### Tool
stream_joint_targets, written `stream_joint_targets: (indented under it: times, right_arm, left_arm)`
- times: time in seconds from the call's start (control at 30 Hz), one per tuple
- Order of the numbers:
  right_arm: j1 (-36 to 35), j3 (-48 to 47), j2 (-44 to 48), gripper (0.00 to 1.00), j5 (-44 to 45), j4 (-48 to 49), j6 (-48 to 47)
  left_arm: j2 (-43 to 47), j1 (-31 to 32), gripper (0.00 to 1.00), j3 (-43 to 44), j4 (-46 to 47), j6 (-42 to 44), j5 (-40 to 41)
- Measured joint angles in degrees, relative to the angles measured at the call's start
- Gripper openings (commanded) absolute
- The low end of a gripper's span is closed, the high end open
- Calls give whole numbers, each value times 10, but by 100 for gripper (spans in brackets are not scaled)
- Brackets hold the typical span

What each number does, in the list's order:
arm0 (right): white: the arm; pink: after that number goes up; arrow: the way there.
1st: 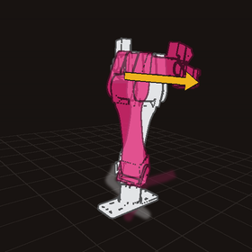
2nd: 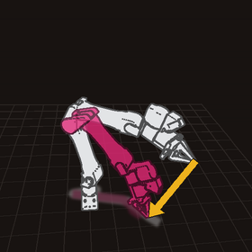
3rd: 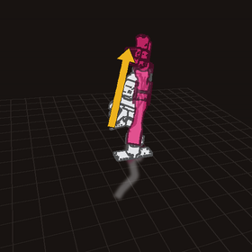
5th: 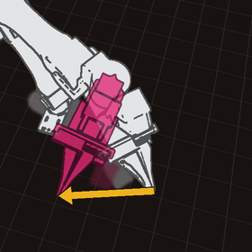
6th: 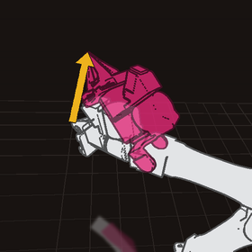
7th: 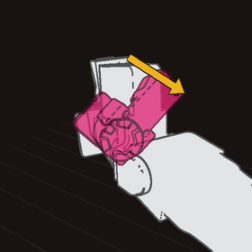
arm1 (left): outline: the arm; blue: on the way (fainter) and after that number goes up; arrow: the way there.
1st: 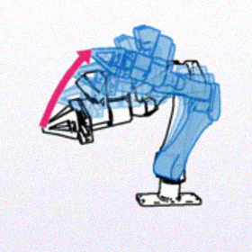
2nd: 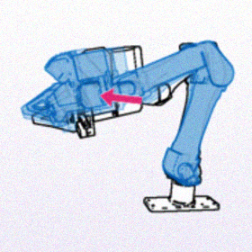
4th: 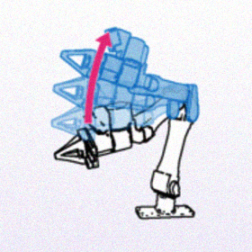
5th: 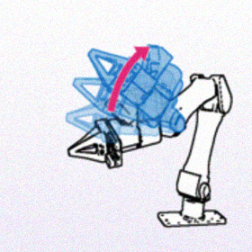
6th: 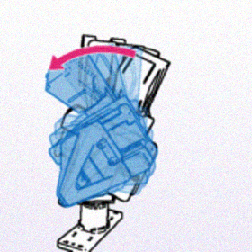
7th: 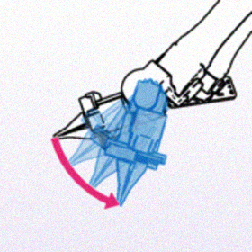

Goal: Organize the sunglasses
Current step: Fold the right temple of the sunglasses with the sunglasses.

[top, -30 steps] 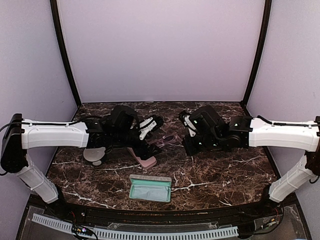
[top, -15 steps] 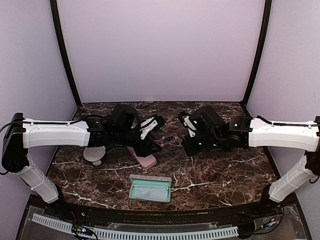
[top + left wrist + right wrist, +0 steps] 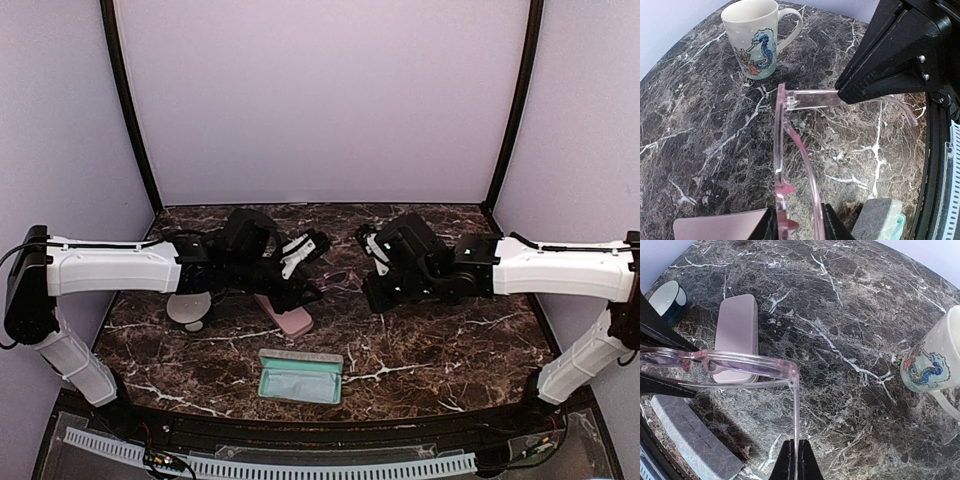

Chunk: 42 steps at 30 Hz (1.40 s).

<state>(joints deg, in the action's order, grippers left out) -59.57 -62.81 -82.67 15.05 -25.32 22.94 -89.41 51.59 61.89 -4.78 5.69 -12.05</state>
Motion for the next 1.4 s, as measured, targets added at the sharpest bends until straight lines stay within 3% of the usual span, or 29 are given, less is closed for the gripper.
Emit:
stream_joint_targets:
  times: [0.27, 0.77, 1.17, 1.4]
  right_arm:
    - [0, 0, -7, 3, 0, 0, 3]
    - [0, 3, -10, 34, -35, 8, 15]
    - [53, 48, 103, 37, -73, 29, 41]
    - [75, 61, 68, 34, -78, 19, 56]
  left_arm:
    - [-3, -1, 21, 0, -1, -14, 6]
    - [-3, -1, 19, -1, -1, -55, 33]
    - [-2, -1, 20, -10, -1, -71, 28]
    - [5, -1, 21, -16, 0, -85, 20]
